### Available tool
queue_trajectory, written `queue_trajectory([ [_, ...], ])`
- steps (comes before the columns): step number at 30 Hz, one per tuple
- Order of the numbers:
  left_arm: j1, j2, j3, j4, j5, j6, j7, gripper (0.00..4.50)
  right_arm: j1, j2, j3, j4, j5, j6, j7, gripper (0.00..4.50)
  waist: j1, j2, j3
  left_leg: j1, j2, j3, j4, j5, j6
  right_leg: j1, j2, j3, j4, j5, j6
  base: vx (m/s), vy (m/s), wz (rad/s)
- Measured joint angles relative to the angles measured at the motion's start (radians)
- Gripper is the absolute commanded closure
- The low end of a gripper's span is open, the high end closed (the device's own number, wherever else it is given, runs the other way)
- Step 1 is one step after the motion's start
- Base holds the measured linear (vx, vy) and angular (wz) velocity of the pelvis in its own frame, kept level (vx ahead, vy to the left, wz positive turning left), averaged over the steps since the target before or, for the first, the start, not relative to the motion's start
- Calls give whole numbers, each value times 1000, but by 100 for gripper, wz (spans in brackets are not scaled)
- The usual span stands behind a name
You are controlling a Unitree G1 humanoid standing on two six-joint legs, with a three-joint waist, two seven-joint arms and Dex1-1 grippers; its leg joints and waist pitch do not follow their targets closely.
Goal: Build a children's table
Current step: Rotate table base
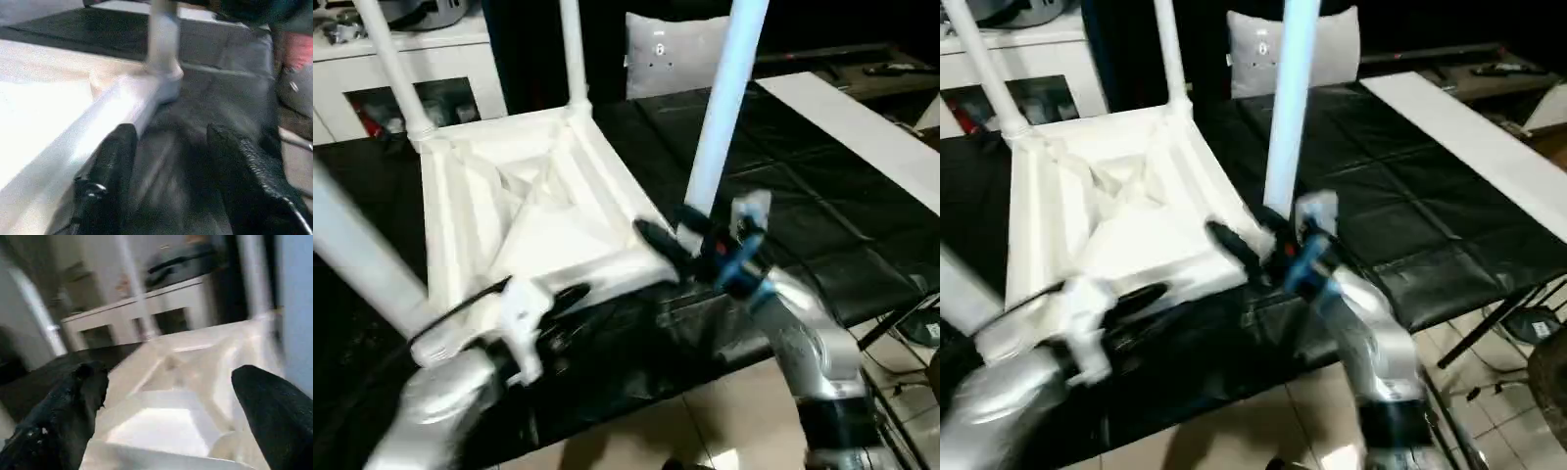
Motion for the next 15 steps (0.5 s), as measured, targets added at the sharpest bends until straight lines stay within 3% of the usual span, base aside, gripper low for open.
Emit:
queue_trajectory([
  [4,91,104,41,-37,-59,33,-99,138,-46,-46,-97,119,-19,-63,-91,0,5,0,0,2,1,4,0,1,-2,5,0,4,0,0,0,0,0,0],
  [8,121,185,140,-16,-98,45,-179,109,-60,-151,-183,241,-66,-147,-144,0,1,2,1,2,2,10,0,3,-2,5,-1,6,1,0,0,0,0,0],
  [11,103,241,179,80,-108,10,-215,97,-53,-173,-191,274,-78,-177,-141,0,-18,5,1,4,3,11,0,4,-1,4,0,6,5,-1,-1,0,0,0],
  [12,94,249,185,106,-112,-9,-226,68,-44,-179,-190,275,-80,-181,-133,0,-23,6,2,4,3,11,0,5,-2,3,1,6,6,-1,-1,0,0,0],
  [15,24,229,193,206,-120,-53,-233,59,13,-186,-163,259,-100,-168,-95,0,-27,9,4,5,4,11,0,7,-2,4,1,6,7,-1,-1,0,0,0],
])
